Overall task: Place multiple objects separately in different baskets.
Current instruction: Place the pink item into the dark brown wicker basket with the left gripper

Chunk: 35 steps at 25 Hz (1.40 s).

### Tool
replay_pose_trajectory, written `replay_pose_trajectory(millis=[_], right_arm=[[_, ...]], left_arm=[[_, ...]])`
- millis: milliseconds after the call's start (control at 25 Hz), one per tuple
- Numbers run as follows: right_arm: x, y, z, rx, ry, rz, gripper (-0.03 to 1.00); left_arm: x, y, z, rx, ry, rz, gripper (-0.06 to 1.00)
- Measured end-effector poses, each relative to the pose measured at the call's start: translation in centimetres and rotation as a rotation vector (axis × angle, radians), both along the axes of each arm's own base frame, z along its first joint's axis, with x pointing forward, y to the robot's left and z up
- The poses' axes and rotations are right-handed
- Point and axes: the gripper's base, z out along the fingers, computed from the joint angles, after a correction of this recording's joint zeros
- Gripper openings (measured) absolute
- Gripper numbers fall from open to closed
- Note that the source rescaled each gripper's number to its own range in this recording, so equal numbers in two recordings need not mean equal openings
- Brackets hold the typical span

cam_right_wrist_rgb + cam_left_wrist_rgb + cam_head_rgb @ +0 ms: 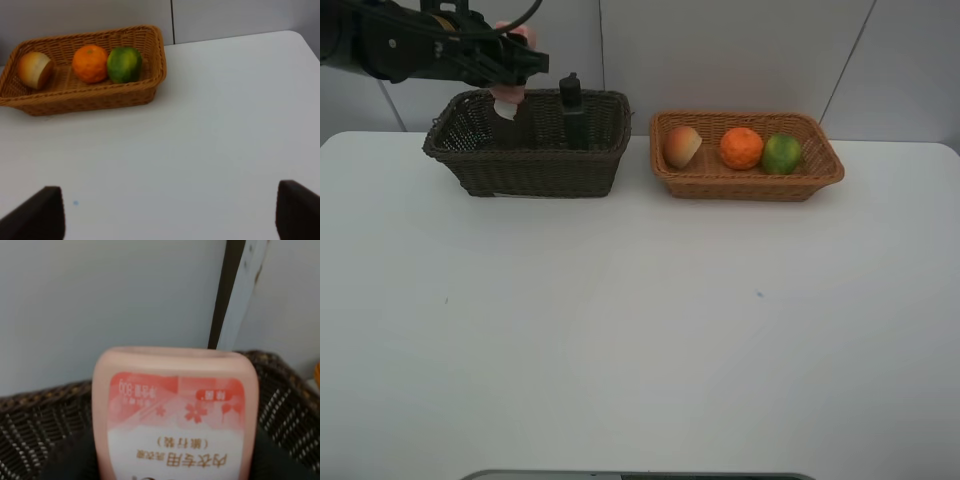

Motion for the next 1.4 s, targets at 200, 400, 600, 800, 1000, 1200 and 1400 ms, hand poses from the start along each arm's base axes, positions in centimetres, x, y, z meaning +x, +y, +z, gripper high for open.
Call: replay_pose_trajectory(millis=[200, 400, 600, 800, 1000, 1200, 1400], right_arm=[[0.0, 0.0, 0.0, 0.000, 0.000, 0.000, 0.83], [0.0, 0.0, 0.0, 0.000, 0.000, 0.000, 0.83], [0.0, 0.0, 0.0, 0.000, 0.000, 0.000, 0.83], [0.0, 0.0, 0.0, 0.000, 0.000, 0.000, 0.83], [0.0, 0.0, 0.0, 0.000, 0.000, 0.000, 0.83], [0.0, 0.0, 0.0, 0.000, 0.000, 0.000, 0.83], [0.0, 0.0, 0.0, 0.000, 0.000, 0.000, 0.83]], left_arm=[[0.6, -0.2, -2.0, 0.000, 0.008, -0.004, 0.66], [1.1, -0.4, -3.6, -0.007, -0.005, -0.008, 0.66], [1.2, -0.5, -4.7, -0.003, 0.013, -0.008, 0.66], [1.2, -0.5, -4.7, -0.002, 0.012, -0.009, 0.66], [1.3, -0.5, -4.7, -0.003, 0.010, -0.009, 0.66], [1.3, -0.5, -4.7, -0.004, 0.006, -0.009, 0.68], [1.2, -0.5, -4.1, -0.008, -0.007, -0.009, 0.90]])
